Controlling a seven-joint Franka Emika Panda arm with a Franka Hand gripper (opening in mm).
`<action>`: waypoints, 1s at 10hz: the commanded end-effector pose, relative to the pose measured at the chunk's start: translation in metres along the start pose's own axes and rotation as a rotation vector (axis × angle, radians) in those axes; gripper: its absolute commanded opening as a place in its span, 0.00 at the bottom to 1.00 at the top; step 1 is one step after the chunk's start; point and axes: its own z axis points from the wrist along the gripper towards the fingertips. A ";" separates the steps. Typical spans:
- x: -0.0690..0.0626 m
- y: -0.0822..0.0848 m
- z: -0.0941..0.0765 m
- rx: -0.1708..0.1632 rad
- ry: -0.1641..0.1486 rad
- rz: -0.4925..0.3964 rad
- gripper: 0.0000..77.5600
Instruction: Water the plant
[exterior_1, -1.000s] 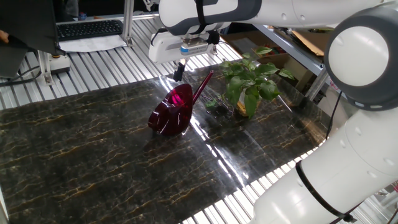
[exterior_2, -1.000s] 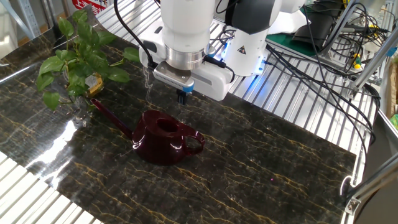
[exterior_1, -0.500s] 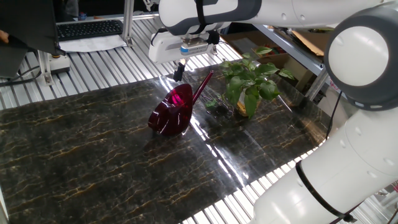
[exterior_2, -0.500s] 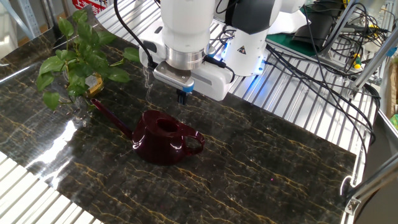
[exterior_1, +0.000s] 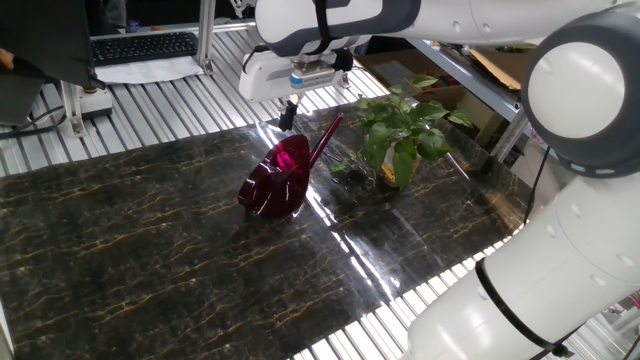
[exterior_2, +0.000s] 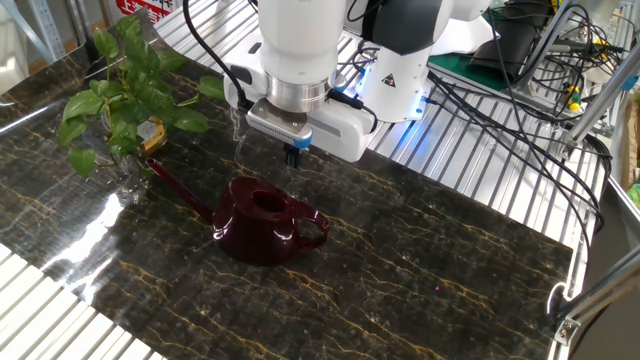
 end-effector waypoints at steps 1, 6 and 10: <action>0.000 0.000 -0.002 -0.001 -0.003 -0.001 0.00; 0.000 0.000 -0.002 -0.001 -0.007 0.010 0.00; 0.000 0.000 -0.002 -0.002 -0.011 0.012 0.00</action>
